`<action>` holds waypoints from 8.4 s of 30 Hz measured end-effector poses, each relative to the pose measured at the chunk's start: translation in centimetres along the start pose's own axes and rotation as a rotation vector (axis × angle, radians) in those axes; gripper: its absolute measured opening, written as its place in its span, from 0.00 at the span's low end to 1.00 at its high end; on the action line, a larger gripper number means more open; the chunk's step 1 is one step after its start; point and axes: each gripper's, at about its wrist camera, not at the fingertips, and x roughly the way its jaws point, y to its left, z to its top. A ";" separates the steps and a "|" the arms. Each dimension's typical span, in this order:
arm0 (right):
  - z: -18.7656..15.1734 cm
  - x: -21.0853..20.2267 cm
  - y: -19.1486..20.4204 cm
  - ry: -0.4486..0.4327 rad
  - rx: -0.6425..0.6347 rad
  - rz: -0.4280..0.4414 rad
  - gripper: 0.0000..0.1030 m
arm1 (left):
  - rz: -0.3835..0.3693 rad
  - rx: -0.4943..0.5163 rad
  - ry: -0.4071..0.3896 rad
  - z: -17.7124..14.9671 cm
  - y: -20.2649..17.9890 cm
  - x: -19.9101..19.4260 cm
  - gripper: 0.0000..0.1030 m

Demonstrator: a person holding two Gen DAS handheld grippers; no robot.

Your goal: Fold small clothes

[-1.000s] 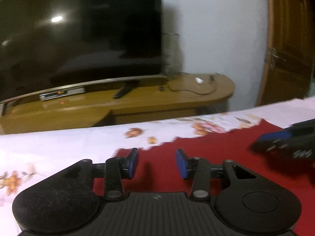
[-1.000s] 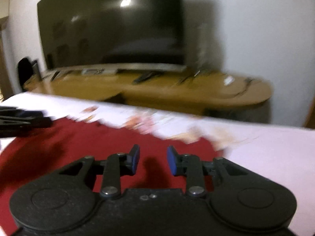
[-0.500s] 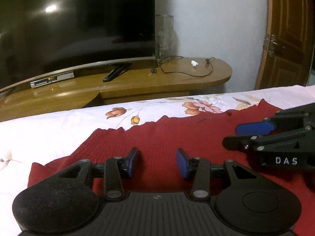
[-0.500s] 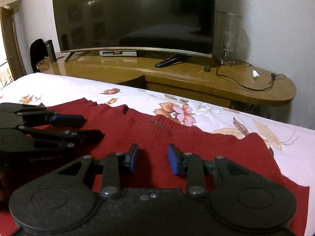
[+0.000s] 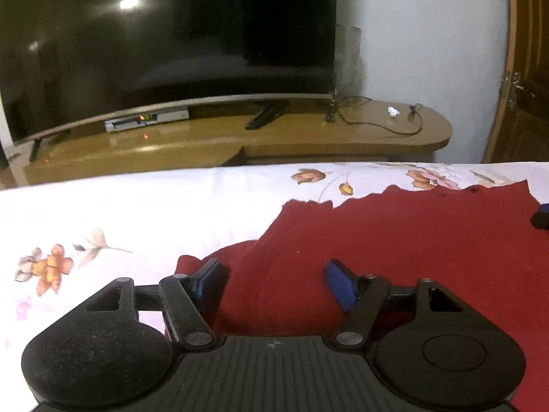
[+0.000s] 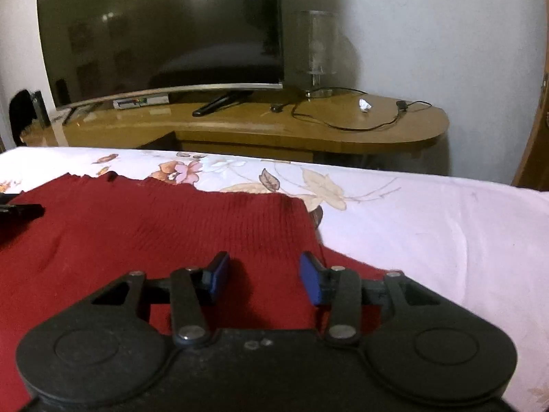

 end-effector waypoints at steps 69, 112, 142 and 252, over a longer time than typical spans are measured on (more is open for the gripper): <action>-13.7 -14.8 3.3 0.013 -0.077 0.009 0.36 | -0.053 0.006 -0.003 -10.2 0.5 -14.2 0.66; -9.2 -12.9 7.3 -0.078 0.239 0.120 0.27 | -0.255 -1.023 -0.035 -17.6 6.1 -11.0 0.10; -6.7 -4.8 13.7 -0.024 -0.066 0.052 0.13 | -0.300 -0.744 -0.128 -11.4 5.9 -13.4 0.08; -5.0 -8.2 -8.5 -0.246 0.521 0.146 0.08 | -0.491 -0.267 0.096 2.3 -11.1 1.2 0.49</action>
